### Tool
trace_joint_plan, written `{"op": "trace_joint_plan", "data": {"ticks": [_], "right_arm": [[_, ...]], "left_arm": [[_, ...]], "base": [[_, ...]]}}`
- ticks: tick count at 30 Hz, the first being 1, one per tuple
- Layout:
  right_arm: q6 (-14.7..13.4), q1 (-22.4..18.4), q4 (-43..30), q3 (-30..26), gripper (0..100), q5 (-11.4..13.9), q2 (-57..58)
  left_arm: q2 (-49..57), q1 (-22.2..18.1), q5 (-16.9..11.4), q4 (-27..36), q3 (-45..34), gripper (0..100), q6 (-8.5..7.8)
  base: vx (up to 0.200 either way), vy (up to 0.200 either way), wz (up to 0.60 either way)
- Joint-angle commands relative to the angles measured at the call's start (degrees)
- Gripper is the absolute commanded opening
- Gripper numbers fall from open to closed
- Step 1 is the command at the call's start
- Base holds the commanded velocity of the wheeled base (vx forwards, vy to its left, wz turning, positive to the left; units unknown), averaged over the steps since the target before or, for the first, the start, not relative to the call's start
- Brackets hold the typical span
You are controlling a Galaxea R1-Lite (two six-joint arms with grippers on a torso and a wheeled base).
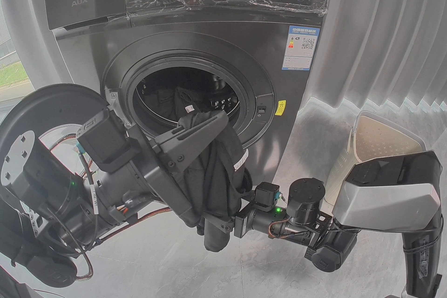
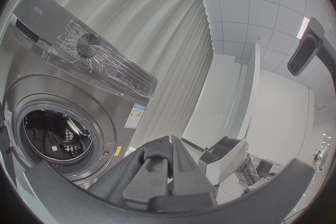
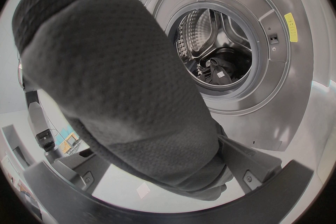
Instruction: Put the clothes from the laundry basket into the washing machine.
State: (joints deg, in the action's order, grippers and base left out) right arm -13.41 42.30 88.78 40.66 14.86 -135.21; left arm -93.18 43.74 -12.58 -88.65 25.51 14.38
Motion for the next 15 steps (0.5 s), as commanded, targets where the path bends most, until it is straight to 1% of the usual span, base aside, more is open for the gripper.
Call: {"op": "trace_joint_plan", "data": {"ticks": [1, 7, 8, 10, 11, 12, 15], "right_arm": [[0.0, 0.3, 0.0, 0.9, 100, -0.3, -1.1], [-0.1, 0.4, 0.1, 1.0, 100, -0.4, -1.7], [0.0, 0.4, 0.1, 0.7, 0, -0.4, -1.7], [0.0, 0.3, 0.1, 0.7, 0, -0.4, -1.6], [-0.1, 0.4, 0.1, -0.8, 0, -0.5, -0.8], [-0.1, 0.4, 0.1, -1.8, 0, -0.5, -0.3], [0.0, 0.7, 0.2, -5.9, 0, -0.6, 3.0]], "left_arm": [[0.0, 0.3, 0.0, -0.1, 0.5, 0, 0.03], [0.1, -0.1, 0.3, 0.0, 1.4, 0, 1.00], [0.0, -0.3, 0.3, 0.0, 1.6, 0, 1.00], [-0.1, -0.3, 0.3, 0.0, 1.7, 0, 1.00], [-0.4, -2.6, 0.3, 0.1, 2.4, 0, 1.44], [-0.5, -3.6, 0.3, 0.1, 2.6, 0, 1.52], [-1.0, -4.8, 0.3, 0.1, 2.7, 0, 1.79]], "base": [[0.000, 0.000, 0.00], [0.000, 0.000, 0.00], [0.000, 0.000, 0.00], [0.000, 0.000, 0.00], [0.000, 0.000, 0.00], [0.000, 0.000, 0.00], [0.000, 0.000, 0.00]]}}
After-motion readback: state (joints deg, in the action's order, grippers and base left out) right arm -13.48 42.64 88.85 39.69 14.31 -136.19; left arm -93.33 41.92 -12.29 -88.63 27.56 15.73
